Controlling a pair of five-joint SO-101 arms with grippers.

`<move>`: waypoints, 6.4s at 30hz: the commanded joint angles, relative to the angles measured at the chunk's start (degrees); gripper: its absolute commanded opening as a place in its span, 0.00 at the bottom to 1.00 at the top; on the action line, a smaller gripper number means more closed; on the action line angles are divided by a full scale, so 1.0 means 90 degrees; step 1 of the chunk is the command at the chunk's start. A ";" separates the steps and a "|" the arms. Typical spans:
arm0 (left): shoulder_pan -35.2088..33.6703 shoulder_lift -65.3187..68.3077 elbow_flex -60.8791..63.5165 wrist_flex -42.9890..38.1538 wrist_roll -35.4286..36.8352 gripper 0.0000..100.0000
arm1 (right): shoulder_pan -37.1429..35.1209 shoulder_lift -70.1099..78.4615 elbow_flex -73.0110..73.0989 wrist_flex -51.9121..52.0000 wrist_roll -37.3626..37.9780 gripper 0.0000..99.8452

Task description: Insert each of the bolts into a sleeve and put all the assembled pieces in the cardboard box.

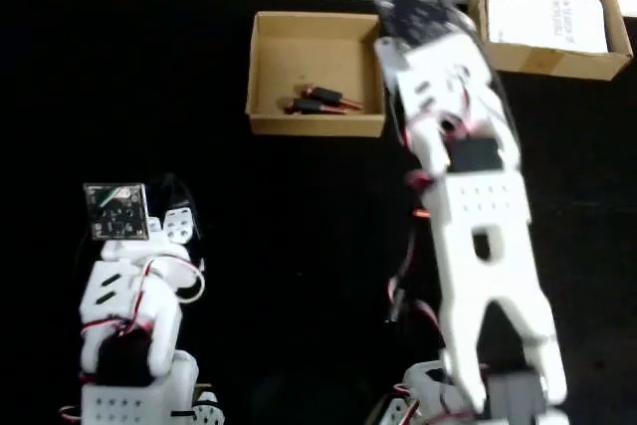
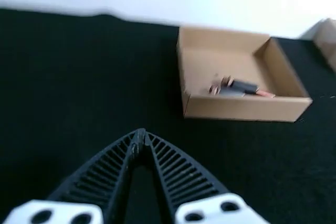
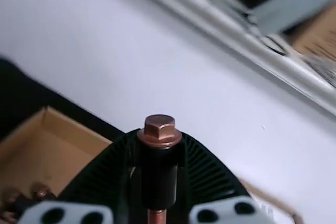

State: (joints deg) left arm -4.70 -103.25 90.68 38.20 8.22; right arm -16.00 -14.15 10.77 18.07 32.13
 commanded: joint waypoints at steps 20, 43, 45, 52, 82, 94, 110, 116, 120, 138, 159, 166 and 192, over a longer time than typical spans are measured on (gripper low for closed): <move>-0.0650 -0.0093 0.0718 -0.0195 0.2510 0.01 | -0.0777 0.6168 -0.3736 -0.0151 0.4151 0.03; -0.0650 -0.0063 0.0718 -0.0283 0.2237 0.01 | -0.0747 0.0298 -0.1402 0.5368 -0.2462 0.17; -0.0669 -0.0054 0.0718 -0.0283 0.2237 0.01 | -0.0747 -0.0435 -0.0972 0.5807 -0.3243 0.17; -0.0679 -0.0015 0.0718 -0.0234 0.2237 0.01 | -0.0757 -0.2525 0.1382 0.6032 -0.5314 0.17; -0.0542 0.1578 0.0767 -0.0420 0.0752 0.01 | -0.1079 -0.3453 0.5993 0.5143 -0.5968 0.17; -0.0542 0.1578 0.0767 -0.0430 0.0752 0.01 | -0.1070 -0.2252 0.5641 0.5368 -0.5998 0.17; -0.0532 0.1578 0.0767 -0.0430 0.0752 0.01 | -0.1070 -0.2193 0.5778 0.4694 -0.5949 0.17; -0.0542 0.1578 0.0767 -0.0430 0.0752 0.01 | -0.0845 -0.2193 0.6305 0.4176 -0.5929 0.17; -0.0542 0.1578 0.0767 -0.0430 0.0752 0.01 | -0.0786 -0.2183 0.6725 0.3639 -0.5587 0.02; -0.0542 0.1578 0.0767 -0.0430 0.0752 0.01 | 0.1968 -0.2291 0.1089 0.6676 -0.4816 0.01; 0.0777 0.3668 -0.2720 0.2061 -0.0176 0.01 | 0.7087 -0.7136 0.2593 0.5495 -0.4777 0.01; 0.2085 0.7516 -0.6413 0.3263 -0.0176 0.01 | 0.8239 -0.9167 0.6178 0.2261 -0.4767 0.01; 0.4664 1.7871 -1.8476 0.6281 -0.4249 0.13 | 0.9617 -0.9968 1.0330 -0.2379 -0.3419 0.01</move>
State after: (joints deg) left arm 35.21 50.51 -60.09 92.53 -28.70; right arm 69.27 -103.74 95.60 -2.15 0.92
